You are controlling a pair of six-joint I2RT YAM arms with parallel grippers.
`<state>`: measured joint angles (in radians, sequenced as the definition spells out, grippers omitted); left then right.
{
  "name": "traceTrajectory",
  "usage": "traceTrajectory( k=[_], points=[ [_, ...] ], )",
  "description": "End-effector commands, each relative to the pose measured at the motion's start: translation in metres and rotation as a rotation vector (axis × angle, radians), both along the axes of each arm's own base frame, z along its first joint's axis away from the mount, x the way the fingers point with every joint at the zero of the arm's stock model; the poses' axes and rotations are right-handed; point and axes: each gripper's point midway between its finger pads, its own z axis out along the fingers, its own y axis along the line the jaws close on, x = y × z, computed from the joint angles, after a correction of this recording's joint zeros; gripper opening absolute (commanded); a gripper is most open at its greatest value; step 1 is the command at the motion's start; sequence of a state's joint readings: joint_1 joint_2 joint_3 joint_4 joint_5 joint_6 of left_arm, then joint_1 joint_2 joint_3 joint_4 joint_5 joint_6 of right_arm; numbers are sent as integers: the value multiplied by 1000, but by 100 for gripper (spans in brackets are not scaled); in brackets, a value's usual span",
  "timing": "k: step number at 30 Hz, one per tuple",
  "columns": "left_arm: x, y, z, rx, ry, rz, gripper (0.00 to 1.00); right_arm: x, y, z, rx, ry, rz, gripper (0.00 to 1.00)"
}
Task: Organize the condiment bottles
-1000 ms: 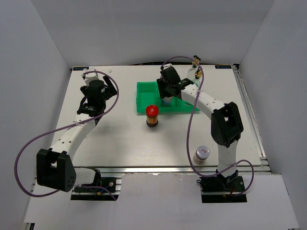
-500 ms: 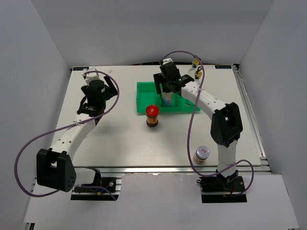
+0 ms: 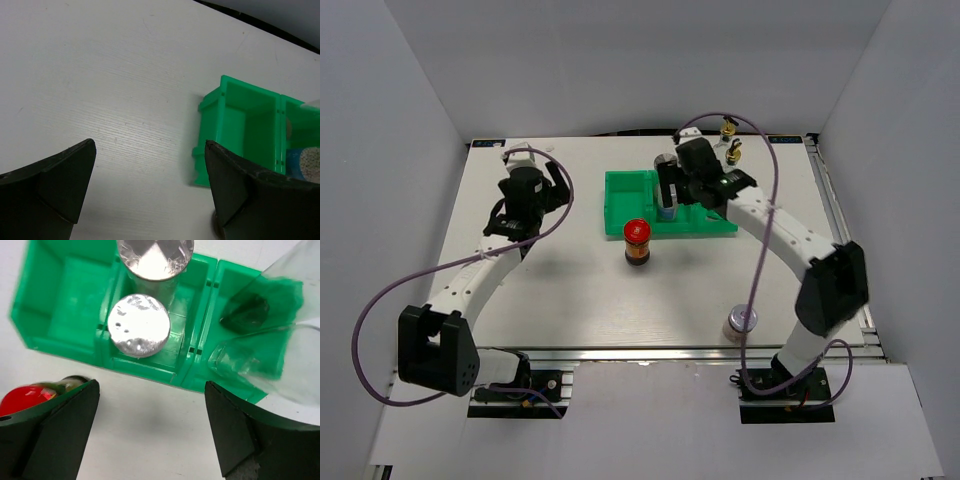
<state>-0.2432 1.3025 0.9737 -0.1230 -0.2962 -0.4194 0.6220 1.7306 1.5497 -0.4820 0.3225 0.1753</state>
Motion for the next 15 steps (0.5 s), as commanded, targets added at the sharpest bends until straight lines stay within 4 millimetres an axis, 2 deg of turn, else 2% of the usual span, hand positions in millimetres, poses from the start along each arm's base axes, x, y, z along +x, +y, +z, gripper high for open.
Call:
traceTrajectory(
  k=[1,2,3,4,5,6,7,10,11,12,14,15],
  points=[
    [0,-21,12,-21,-3,-68,98,-19,2,48,136,-122,63,89],
    [-3,-33,11,-21,0,-95,98,-30,2,67,196,-159,82,89],
    [-4,-40,12,-23,1,-113,98,-36,0,67,214,-162,85,89],
    [-6,-49,11,-20,5,-135,98,-46,-7,49,208,-136,77,89],
    [-7,-58,11,-17,5,-158,98,-51,-12,48,215,-141,64,89],
    [-12,-79,12,-5,7,-216,98,-58,-17,57,251,-164,49,89],
    [-15,-92,7,8,21,-257,98,-67,-24,39,233,-138,38,89],
    [-28,-134,7,9,25,-398,98,-81,-43,39,245,-155,-15,89],
    [-30,-143,6,4,27,-432,98,-87,-52,24,222,-139,-39,89],
    [-38,-160,6,-4,32,-493,98,-93,-58,29,232,-159,-54,89],
    [-45,-179,3,-7,44,-548,98,-99,-72,19,216,-159,-96,89],
    [-48,-183,-1,-3,53,-563,98,-103,-78,25,227,-182,-112,89]
  ],
)
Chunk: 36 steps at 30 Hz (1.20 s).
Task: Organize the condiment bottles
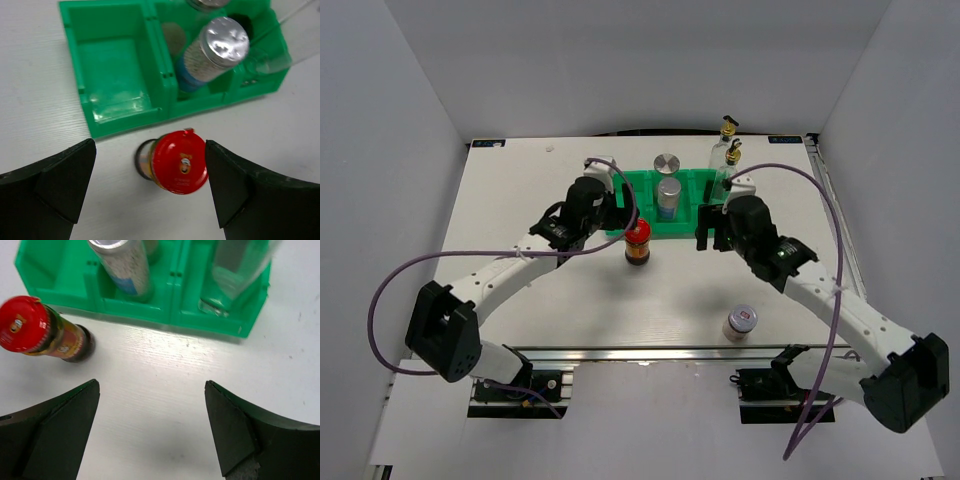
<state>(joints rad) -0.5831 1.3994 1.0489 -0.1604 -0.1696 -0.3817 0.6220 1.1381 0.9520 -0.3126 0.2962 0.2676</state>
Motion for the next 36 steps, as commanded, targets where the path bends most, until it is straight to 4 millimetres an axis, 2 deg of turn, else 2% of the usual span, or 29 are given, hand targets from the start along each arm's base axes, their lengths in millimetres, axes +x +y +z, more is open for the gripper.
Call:
traceTrajectory(
  k=[1,2,5,6,8,9,12,15,17,21,22,24,25,27,28,30,32,36],
  points=[
    [-11,-28,8,-10,-5,-102,98,-2,-18,19,58,-78,-100,89],
    [-15,-37,-1,-1,10,-121,98,-3,-25,19,56,-87,-129,89],
    [-21,-47,-18,54,42,-129,98,-11,-38,25,66,-117,-160,89],
    [-20,-48,-30,90,63,-123,98,-13,-40,24,63,-116,-164,89],
    [-18,-52,-35,131,68,-111,98,-18,-46,27,64,-129,-177,89],
    [-17,-54,-44,149,84,-113,98,-20,-49,23,61,-127,-184,89],
    [-17,-61,-52,158,100,-127,98,-20,-54,27,62,-151,-197,89],
    [-17,-60,-55,181,107,-113,98,-21,-60,26,46,-151,-222,89],
    [-17,-57,-56,194,107,-101,93,-21,-63,26,43,-152,-232,89],
    [-18,-55,-51,205,97,-92,72,-22,-64,25,39,-148,-237,89],
    [-19,-55,-51,209,99,-94,61,-22,-65,24,38,-148,-241,89],
    [-16,-54,-47,213,87,-82,50,-23,-66,23,37,-145,-242,89],
    [-15,-53,-46,215,85,-77,36,-23,-67,23,33,-149,-248,89],
    [-13,-54,-38,210,71,-72,22,-24,-68,21,26,-142,-249,89],
    [-12,-54,-32,210,63,-75,11,-24,-70,20,24,-140,-256,89],
    [-8,-55,-19,197,33,-65,5,-25,-72,17,20,-136,-260,89],
    [-3,-57,7,179,-21,-67,0,-26,-71,12,36,-136,-268,89],
    [14,-46,45,204,-113,23,0,-25,-69,8,63,-142,-270,90]
  ],
)
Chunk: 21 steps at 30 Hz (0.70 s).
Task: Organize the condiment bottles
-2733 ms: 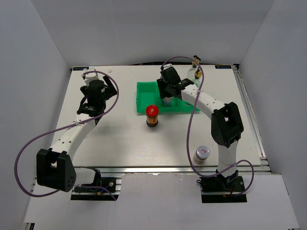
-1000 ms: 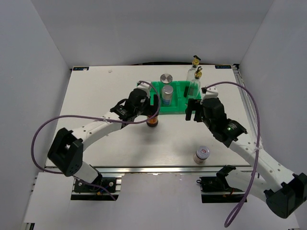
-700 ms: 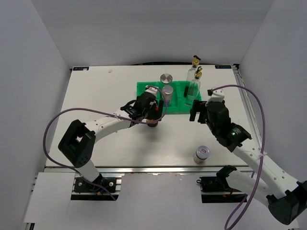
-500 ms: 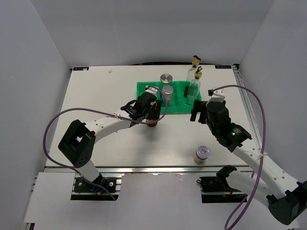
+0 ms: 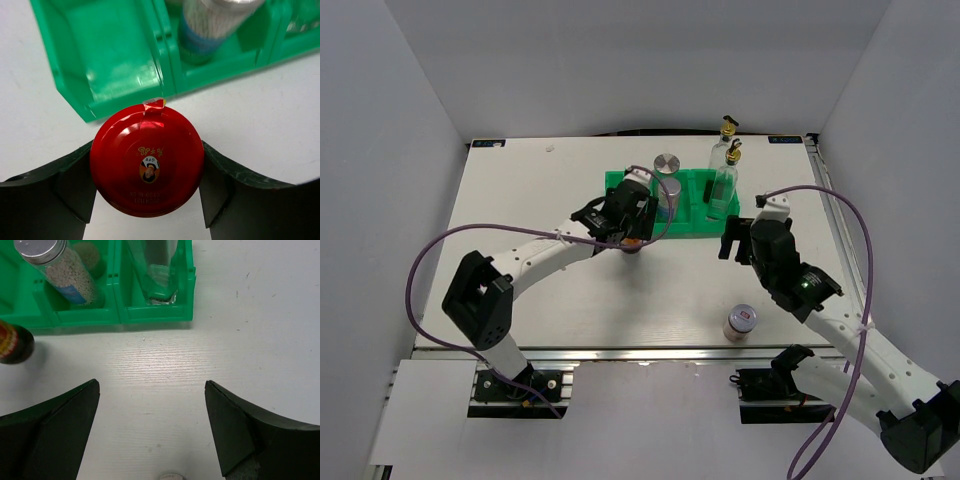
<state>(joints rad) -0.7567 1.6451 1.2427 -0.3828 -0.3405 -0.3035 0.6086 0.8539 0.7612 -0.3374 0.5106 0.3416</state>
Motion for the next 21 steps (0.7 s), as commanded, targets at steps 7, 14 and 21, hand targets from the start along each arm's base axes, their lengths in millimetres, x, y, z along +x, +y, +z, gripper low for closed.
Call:
traceTrajectory(
  k=[7,14,21],
  points=[
    [80,15,121,-97,-294,133,0,2,-7,8,51,-64,-48,89],
    [134,21,100,-173,-250,92,0,1,-12,3,10,-34,-69,89],
    [154,24,84,-165,-247,87,0,2,-18,4,-1,-48,-89,89]
  ],
)
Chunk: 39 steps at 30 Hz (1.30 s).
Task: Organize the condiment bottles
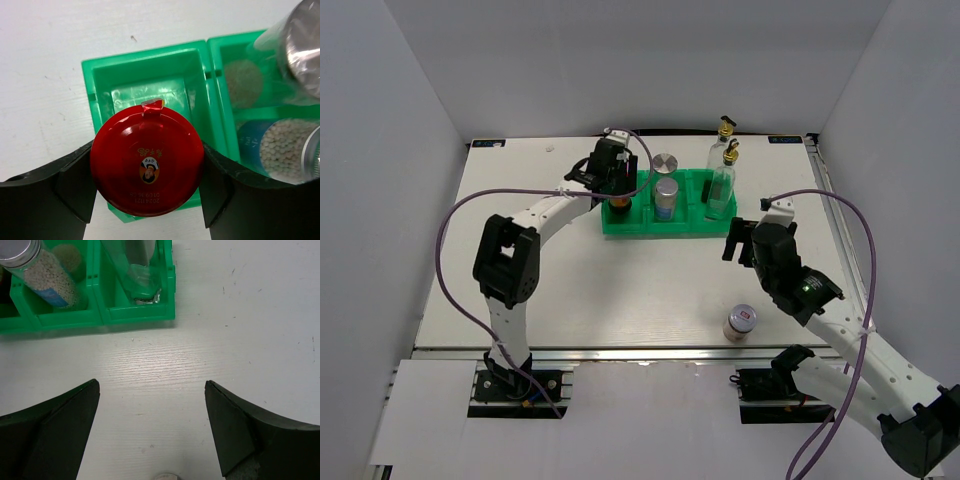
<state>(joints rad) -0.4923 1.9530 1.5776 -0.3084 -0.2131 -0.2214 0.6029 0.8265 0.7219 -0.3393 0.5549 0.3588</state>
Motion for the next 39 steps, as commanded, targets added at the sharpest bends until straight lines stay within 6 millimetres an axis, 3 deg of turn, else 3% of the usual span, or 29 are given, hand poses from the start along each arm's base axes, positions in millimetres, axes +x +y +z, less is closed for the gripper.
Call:
traceTrajectory(
  k=[1,12,17,26,28,31,35,36,39],
  points=[
    [16,-12,80,-85,-200,-23,0,5,-6,12,5,-45,-37,90],
    [34,-14,71,-66,-226,1,0,0,-5,0,-7,-5,-16,89],
    [46,-18,56,-52,-212,13,0,-7,-6,-4,-9,14,2,89],
    [64,-21,46,-52,-228,46,0,-33,8,-22,1,93,163,89],
    [66,-21,46,-53,-231,48,10,-40,13,-29,2,133,203,90],
    [67,-21,45,-53,-233,56,13,-49,18,-40,-5,199,245,89],
    [67,-19,43,-43,-226,62,46,-54,30,-52,26,281,280,89],
    [67,-18,43,-39,-223,64,67,-52,31,-47,52,293,251,89],
    [64,-15,46,-28,-221,73,78,-62,19,-59,20,407,168,89]
  ],
)
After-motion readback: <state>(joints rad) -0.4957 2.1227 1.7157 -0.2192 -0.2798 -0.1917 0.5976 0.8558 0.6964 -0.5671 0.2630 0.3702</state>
